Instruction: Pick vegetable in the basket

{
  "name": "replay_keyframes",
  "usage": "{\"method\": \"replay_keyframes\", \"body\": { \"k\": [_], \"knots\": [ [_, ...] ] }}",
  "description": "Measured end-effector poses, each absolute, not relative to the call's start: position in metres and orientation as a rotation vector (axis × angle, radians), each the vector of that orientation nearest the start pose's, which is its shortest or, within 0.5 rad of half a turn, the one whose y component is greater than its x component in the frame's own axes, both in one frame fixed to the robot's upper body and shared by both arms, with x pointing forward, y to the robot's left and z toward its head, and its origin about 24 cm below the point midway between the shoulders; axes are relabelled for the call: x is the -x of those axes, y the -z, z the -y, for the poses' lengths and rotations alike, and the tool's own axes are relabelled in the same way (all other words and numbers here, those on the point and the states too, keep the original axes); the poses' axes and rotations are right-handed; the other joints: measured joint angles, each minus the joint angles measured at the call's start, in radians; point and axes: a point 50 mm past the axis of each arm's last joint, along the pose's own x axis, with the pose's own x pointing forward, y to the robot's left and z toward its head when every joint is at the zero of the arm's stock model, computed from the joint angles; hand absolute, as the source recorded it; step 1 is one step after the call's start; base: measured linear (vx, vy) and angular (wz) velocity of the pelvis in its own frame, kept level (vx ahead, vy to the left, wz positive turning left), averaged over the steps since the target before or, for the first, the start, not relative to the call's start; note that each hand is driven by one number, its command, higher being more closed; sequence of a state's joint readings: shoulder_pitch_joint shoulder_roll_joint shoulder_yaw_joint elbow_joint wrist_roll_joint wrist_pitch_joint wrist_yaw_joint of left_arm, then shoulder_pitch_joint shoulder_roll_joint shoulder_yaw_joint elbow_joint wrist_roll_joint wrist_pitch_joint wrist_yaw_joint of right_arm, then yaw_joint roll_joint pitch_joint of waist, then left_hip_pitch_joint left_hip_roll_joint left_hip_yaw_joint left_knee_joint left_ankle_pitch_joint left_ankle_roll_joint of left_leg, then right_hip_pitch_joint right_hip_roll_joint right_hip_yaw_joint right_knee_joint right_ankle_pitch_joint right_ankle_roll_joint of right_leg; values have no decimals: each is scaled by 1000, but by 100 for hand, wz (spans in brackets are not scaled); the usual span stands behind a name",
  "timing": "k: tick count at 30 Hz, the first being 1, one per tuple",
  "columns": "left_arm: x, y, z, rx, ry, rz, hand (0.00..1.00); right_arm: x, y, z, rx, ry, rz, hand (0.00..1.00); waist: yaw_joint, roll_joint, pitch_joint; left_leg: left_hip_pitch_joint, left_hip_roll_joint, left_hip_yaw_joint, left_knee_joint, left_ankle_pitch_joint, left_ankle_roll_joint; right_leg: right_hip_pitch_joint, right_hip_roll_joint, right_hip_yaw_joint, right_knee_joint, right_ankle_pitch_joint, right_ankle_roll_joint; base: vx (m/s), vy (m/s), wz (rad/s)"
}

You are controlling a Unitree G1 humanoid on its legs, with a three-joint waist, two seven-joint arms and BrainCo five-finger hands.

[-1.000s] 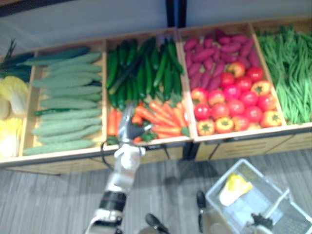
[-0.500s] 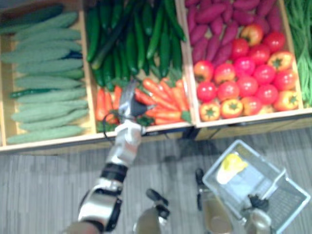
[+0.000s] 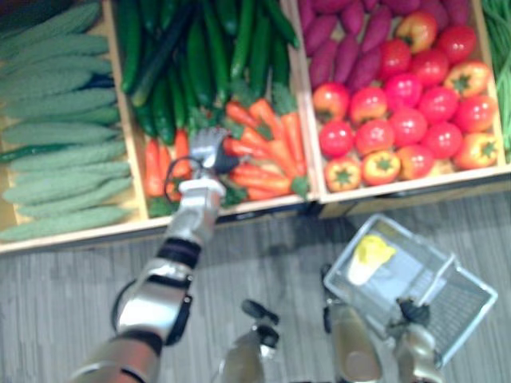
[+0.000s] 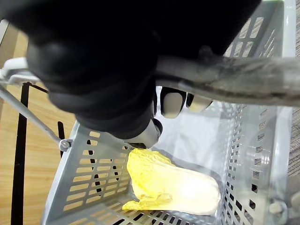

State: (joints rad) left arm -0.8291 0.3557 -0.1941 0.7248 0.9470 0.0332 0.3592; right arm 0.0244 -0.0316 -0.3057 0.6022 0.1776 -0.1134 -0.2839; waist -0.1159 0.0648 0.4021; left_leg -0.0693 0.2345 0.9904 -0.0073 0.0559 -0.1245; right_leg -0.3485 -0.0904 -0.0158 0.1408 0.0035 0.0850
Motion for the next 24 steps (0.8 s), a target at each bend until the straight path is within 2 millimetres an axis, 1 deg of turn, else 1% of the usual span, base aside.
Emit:
{"method": "replay_keyframes", "body": {
  "k": [3, 9, 11, 13, 14, 16, 17, 18, 20, 22, 24],
  "knots": [
    [-391, -145, -169, -1414, -194, 290, 100, -192, 80, 235, -144, 638, -490, 100, -18, 0, 0, -7, -4, 16, -8, 0, 4, -15, -1, 4, 0, 0, 0, -45, -35, -4],
    [-390, -148, -154, -1424, -155, 329, 100, -188, 84, 237, -170, 653, -512, 100, -19, 0, 1, 21, 0, 10, -7, 3, 8, 24, -4, -20, 0, 0, 0, -2, -38, 5],
    [-386, -153, -149, -1415, -159, 374, 100, -182, 89, 237, -179, 663, -535, 100, -18, 1, 0, 43, 3, 4, -5, 4, 9, 57, -7, -46, -2, 0, 0, 4, -24, 18],
    [-378, -162, -144, -1390, -178, 454, 100, -173, 95, 239, -205, 699, -567, 100, -17, 4, -2, 75, 7, -18, -5, 4, 9, 105, -10, -79, -4, -1, -1, 10, -15, 25],
    [-375, -163, -144, -1386, -183, 470, 100, -170, 97, 239, -213, 704, -575, 100, -17, 5, -2, 84, 7, -20, -5, 4, 9, 118, -11, -89, -5, -2, -2, 7, -4, 21],
    [-367, -164, -148, -1369, -204, 495, 100, -163, 103, 240, -230, 715, -608, 100, -17, 9, -7, 107, 8, -44, -4, 4, 9, 157, -13, -105, -16, -2, -2, 0, 3, 21],
    [-360, -160, -158, -1344, -233, 480, 100, -156, 109, 242, -240, 731, -637, 100, -14, 13, -17, 120, 7, -51, -4, 4, 9, 180, -13, -114, -28, -2, -2, -7, 4, 17],
    [-358, -158, -163, -1336, -247, 466, 100, -154, 110, 242, -241, 732, -648, 100, -13, 13, -23, 122, 7, -55, -4, 4, 10, 187, -13, -115, -34, -2, -2, -10, 2, 13],
    [-346, -149, -186, -1319, -308, 416, 100, -148, 117, 240, -247, 730, -691, 100, -13, 15, -50, 131, 5, -74, -3, 4, 10, 216, -10, -122, -61, -2, -2, -20, -8, 9],
    [-336, -148, -197, -1311, -349, 407, 100, -143, 121, 240, -251, 735, -717, 100, -10, 14, -57, 149, 6, -84, 2, 4, 10, 247, -6, -123, -77, -2, -3, -33, -16, 7],
    [-325, -148, -203, -1298, -382, 420, 100, -139, 124, 241, -253, 749, -734, 100, -7, 11, -66, 157, 18, -103, 41, -3, 14, 270, -2, -123, -79, -8, -8, -53, -47, 1]
  ]
}}
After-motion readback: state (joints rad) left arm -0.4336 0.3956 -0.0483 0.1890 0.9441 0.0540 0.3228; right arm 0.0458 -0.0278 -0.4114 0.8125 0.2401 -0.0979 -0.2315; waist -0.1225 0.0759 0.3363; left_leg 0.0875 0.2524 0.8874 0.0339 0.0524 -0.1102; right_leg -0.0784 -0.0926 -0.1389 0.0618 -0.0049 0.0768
